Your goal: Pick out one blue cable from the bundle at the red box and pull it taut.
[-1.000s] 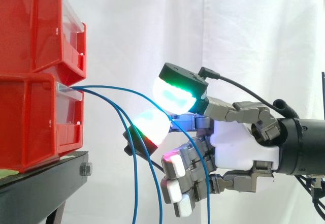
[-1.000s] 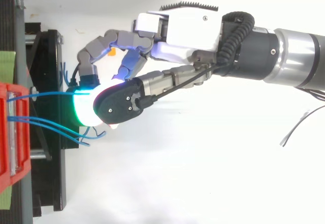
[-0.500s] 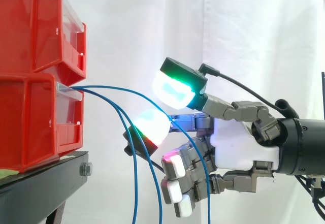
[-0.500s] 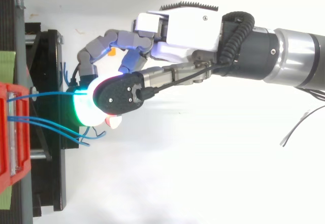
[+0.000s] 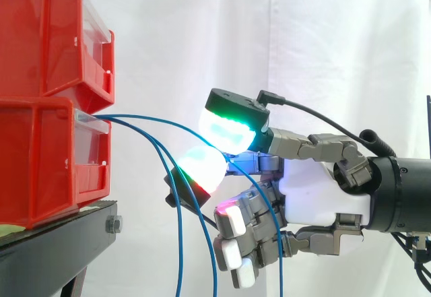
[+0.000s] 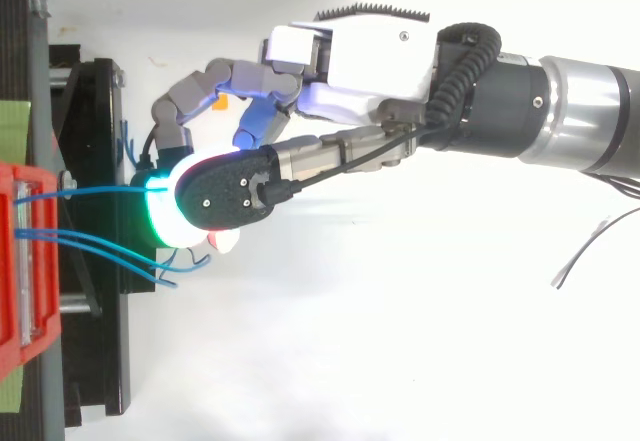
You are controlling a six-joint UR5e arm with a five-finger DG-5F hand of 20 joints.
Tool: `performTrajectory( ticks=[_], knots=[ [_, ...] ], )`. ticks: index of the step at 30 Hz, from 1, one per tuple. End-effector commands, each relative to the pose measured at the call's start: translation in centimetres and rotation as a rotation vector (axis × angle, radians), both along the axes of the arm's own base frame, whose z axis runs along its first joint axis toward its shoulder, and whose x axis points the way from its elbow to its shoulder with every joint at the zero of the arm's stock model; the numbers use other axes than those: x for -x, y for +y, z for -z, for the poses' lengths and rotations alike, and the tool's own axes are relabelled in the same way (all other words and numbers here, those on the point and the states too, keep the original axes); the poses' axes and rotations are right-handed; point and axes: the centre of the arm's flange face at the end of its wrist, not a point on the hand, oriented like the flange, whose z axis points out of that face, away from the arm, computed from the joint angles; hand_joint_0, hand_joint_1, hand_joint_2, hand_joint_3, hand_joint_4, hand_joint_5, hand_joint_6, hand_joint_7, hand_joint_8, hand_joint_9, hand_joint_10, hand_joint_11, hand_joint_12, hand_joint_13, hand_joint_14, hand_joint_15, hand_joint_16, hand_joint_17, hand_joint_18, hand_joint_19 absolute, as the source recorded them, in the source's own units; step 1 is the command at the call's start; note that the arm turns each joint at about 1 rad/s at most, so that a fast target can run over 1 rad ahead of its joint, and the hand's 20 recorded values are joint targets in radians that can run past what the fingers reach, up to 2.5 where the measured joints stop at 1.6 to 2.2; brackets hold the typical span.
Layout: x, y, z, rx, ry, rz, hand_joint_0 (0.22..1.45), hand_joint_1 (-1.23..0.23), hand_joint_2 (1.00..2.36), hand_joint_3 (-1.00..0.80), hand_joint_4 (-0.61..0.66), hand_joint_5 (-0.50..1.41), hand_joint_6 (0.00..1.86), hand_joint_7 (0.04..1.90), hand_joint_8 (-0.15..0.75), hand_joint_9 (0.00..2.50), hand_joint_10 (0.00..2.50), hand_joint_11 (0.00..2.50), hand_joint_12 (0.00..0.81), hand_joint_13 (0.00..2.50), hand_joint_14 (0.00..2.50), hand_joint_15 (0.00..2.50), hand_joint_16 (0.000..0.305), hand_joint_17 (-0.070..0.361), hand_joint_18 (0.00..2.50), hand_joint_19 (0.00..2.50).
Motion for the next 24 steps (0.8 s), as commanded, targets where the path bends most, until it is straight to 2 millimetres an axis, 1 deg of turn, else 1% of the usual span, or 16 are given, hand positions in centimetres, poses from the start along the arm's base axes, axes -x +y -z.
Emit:
performTrajectory(
  ticks=[1, 5, 11, 18, 21, 24],
  knots=[
    [0.00, 0.00, 0.00, -0.001, 0.000, 0.000, 0.57, -0.55, 1.02, -0.16, 0.02, -0.16, 0.84, 1.09, 0.302, 1.07, 0.03, 0.72, 0.370, 1.01, 0.02, 0.60, 0.051, 0.114, 0.88, 0.61],
    [0.00, 0.00, 0.00, 0.000, 0.000, 0.000, 0.57, -0.57, 1.02, -0.15, 0.01, -0.17, 0.86, 1.07, 0.296, 1.06, 0.03, 0.72, 0.367, 1.00, 0.02, 0.59, 0.050, 0.113, 0.88, 0.61],
    [0.00, 0.00, 0.00, -0.001, 0.000, 0.000, 0.59, -0.64, 1.02, -0.12, -0.07, -0.19, 0.89, 1.02, 0.273, 1.02, 0.02, 0.71, 0.354, 0.99, 0.02, 0.59, 0.049, 0.111, 0.88, 0.61],
    [0.01, -0.12, 0.00, -0.001, 0.000, 0.001, 0.62, -0.70, 1.02, -0.19, -0.16, -0.20, 0.90, 0.99, 0.249, 1.00, 0.03, 0.72, 0.337, 0.98, 0.02, 0.59, 0.047, 0.107, 0.87, 0.61],
    [0.00, 0.00, 0.00, -0.001, 0.000, 0.000, 0.64, -0.72, 1.02, -0.23, -0.18, -0.20, 0.91, 1.02, 0.247, 0.99, 0.02, 0.71, 0.336, 0.97, 0.02, 0.58, 0.047, 0.106, 0.87, 0.60],
    [0.02, -0.12, -0.12, -0.002, -0.002, 0.001, 0.66, -0.72, 1.02, -0.28, -0.17, -0.21, 0.91, 0.98, 0.240, 0.98, 0.02, 0.72, 0.335, 0.96, 0.02, 0.58, 0.047, 0.106, 0.86, 0.60]
  ],
)
